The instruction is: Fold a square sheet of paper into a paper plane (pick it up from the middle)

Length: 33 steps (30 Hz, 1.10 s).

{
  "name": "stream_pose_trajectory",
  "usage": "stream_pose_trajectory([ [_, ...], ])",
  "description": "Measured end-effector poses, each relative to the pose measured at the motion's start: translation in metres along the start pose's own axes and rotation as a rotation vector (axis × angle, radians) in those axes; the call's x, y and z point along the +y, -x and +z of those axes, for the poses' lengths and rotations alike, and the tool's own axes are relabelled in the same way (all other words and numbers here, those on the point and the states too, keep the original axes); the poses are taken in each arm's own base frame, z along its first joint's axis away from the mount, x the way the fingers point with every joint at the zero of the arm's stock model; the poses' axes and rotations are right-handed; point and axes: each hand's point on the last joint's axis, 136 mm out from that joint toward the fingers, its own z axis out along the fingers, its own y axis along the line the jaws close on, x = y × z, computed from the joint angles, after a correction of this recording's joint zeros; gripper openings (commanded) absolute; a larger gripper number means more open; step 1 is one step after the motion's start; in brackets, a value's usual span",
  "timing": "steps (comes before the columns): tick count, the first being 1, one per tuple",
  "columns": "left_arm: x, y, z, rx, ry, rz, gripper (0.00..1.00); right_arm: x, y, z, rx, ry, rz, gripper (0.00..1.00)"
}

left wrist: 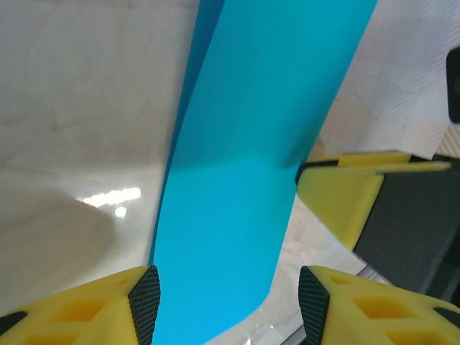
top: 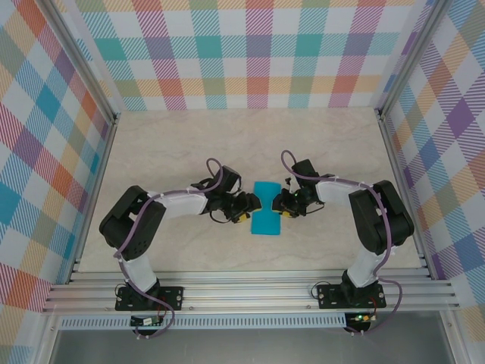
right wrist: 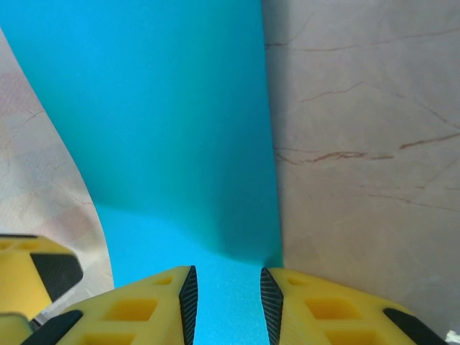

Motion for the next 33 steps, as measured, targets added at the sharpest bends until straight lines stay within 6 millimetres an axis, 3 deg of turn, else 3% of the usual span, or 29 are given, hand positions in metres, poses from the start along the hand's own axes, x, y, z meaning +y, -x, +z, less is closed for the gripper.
stream_pose_trajectory([
  [7, 0.017, -0.017, 0.000, 0.020, 0.018, -0.055, 0.54, 0.000, 0.000, 0.000, 0.000, 0.000, 0.000, 0.33],
  [18, 0.010, -0.021, 0.004, 0.022, -0.001, -0.045, 0.52, 0.000, 0.000, 0.000, 0.000, 0.000, 0.000, 0.33],
  [33, 0.016, -0.022, 0.010, 0.035, 0.011, -0.053, 0.49, 0.000, 0.000, 0.000, 0.000, 0.001, 0.000, 0.33],
])
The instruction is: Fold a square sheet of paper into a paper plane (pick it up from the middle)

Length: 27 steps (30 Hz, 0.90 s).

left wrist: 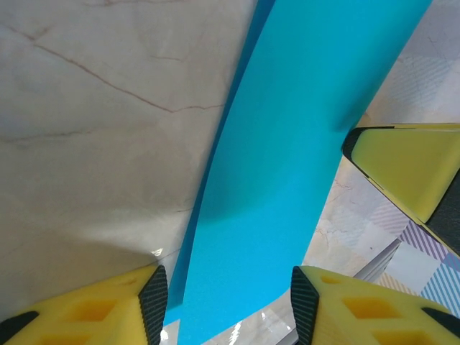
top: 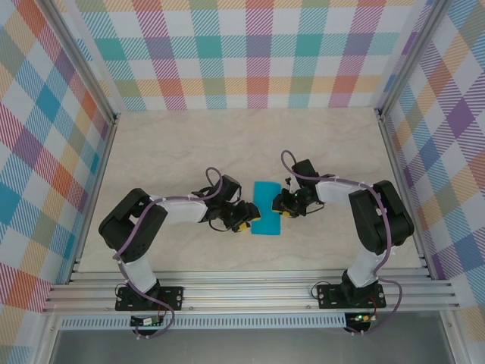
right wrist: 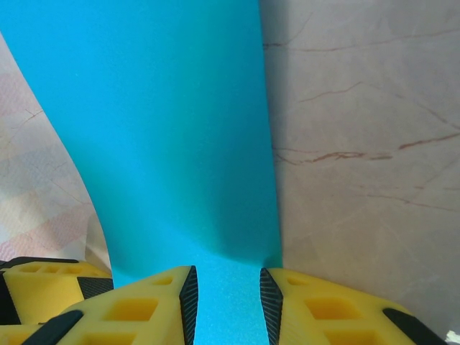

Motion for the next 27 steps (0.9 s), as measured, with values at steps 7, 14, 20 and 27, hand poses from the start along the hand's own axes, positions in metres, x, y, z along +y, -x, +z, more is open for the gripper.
stream_pose_trajectory([
  [7, -0.004, 0.001, 0.004, 0.007, -0.025, 0.008, 0.47, 0.000, 0.000, 0.000, 0.000, 0.000, 0.000, 0.33],
  [14, -0.008, 0.002, 0.004, 0.001, -0.042, 0.004, 0.46, 0.000, 0.000, 0.000, 0.001, 0.000, 0.000, 0.33],
  [20, -0.017, 0.006, 0.004, -0.013, -0.074, 0.012, 0.47, 0.000, 0.000, 0.000, 0.001, 0.000, 0.000, 0.33],
  [27, -0.022, 0.012, 0.009, -0.024, -0.096, 0.002, 0.47, 0.000, 0.000, 0.000, 0.002, 0.002, 0.000, 0.33],
])
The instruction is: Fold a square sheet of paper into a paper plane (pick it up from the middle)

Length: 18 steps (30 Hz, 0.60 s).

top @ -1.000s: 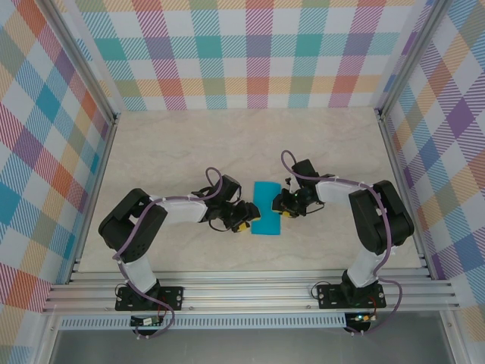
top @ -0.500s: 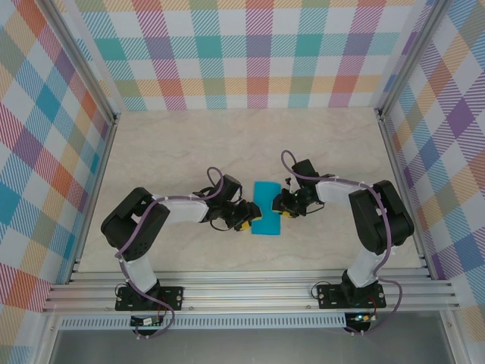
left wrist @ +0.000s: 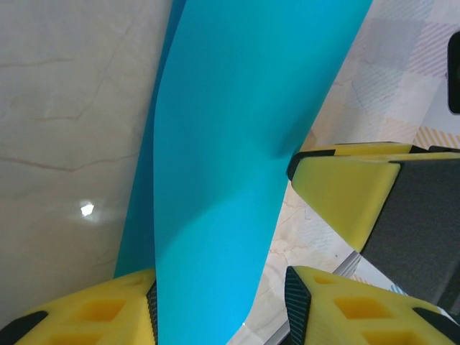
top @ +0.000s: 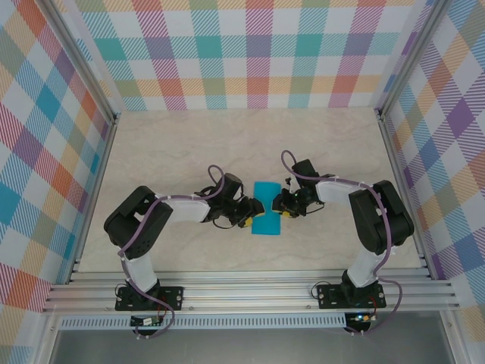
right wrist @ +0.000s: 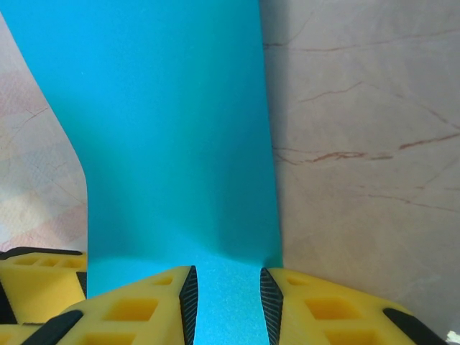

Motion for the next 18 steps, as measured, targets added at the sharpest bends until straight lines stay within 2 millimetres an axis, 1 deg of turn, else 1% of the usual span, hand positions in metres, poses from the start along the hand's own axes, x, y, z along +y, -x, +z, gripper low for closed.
stream_pose_trajectory([
  [3, 0.000, 0.003, 0.004, -0.002, -0.003, -0.009, 0.46, 0.000, 0.000, 0.000, 0.001, 0.000, 0.000, 0.33],
  [11, -0.001, 0.016, 0.004, -0.026, -0.013, -0.031, 0.41, 0.001, 0.000, 0.000, 0.002, 0.004, 0.000, 0.33],
  [18, -0.003, 0.032, 0.004, -0.052, -0.028, -0.046, 0.31, 0.002, 0.000, 0.000, 0.001, 0.009, -0.003, 0.35],
])
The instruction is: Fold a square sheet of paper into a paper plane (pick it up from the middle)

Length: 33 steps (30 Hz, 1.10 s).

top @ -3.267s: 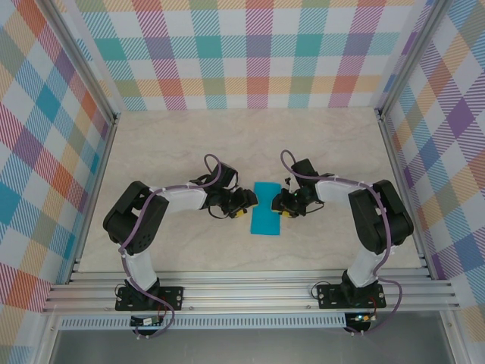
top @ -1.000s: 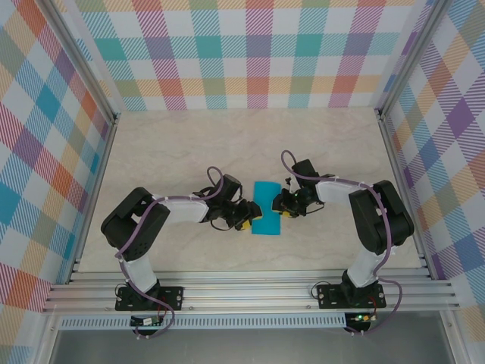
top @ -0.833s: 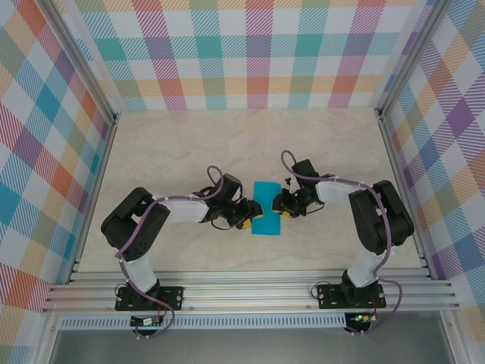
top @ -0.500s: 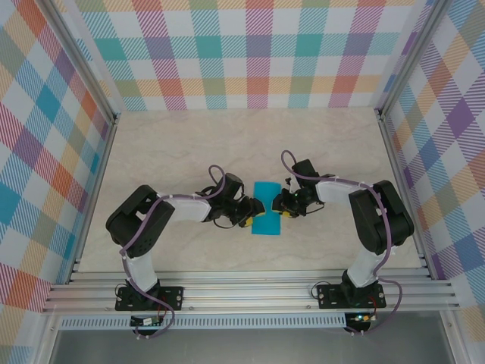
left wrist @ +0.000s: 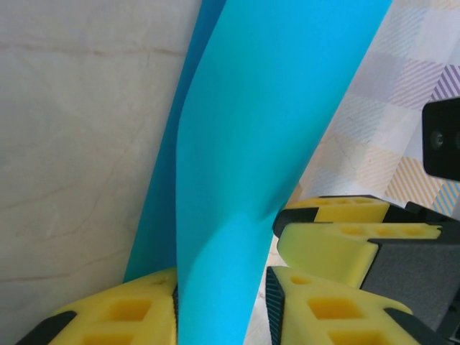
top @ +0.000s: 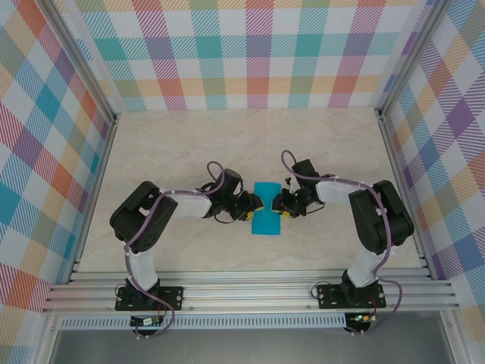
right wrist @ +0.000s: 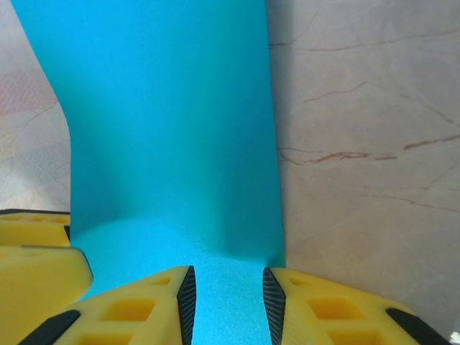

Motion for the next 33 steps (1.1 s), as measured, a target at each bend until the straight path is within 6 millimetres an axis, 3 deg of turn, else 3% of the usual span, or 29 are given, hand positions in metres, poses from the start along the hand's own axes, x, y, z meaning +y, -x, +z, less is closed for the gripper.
stream_pose_trajectory([
  [6, 0.000, 0.006, 0.000, -0.008, -0.001, -0.010, 0.20, 0.003, 0.001, -0.006, -0.014, 0.001, -0.019, 0.40],
  [11, -0.002, 0.006, 0.001, -0.002, -0.005, -0.013, 0.15, 0.016, 0.001, -0.028, -0.075, 0.027, -0.080, 0.46],
  [16, -0.013, 0.009, 0.001, -0.007, -0.022, -0.003, 0.14, 0.022, -0.017, -0.043, -0.130, 0.032, -0.164, 0.55],
  [25, -0.014, 0.008, 0.000, 0.002, -0.016, -0.008, 0.14, 0.062, -0.069, -0.038, -0.189, -0.015, -0.499, 0.65],
  [33, -0.013, 0.008, 0.000, 0.002, -0.015, -0.009, 0.14, 0.069, -0.083, -0.017, -0.232, -0.170, -0.679, 0.67],
])
